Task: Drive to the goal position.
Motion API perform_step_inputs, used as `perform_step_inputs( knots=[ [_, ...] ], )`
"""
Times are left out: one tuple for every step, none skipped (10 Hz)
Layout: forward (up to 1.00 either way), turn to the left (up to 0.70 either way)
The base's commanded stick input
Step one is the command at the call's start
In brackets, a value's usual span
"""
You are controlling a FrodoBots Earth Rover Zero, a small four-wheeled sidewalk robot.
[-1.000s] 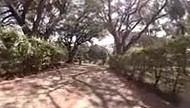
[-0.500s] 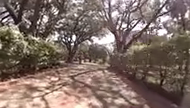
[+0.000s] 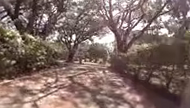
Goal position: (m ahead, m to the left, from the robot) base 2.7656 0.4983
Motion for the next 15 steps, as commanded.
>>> perform_step_inputs(
  knots=[
    [0.5,0.0],
    [0.5,0.0],
    [0.5,0.0],
    [0.5,0.0],
    [0.5,0.0],
    [0.5,0.0],
    [0.5,0.0],
    [0.5,0.0],
    [0.5,0.0],
    [0.5,0.0],
    [0.5,0.0],
    [0.5,0.0],
    [0.5,0.0],
    [0.5,0.0],
    [0.5,0.0]
  ],
)
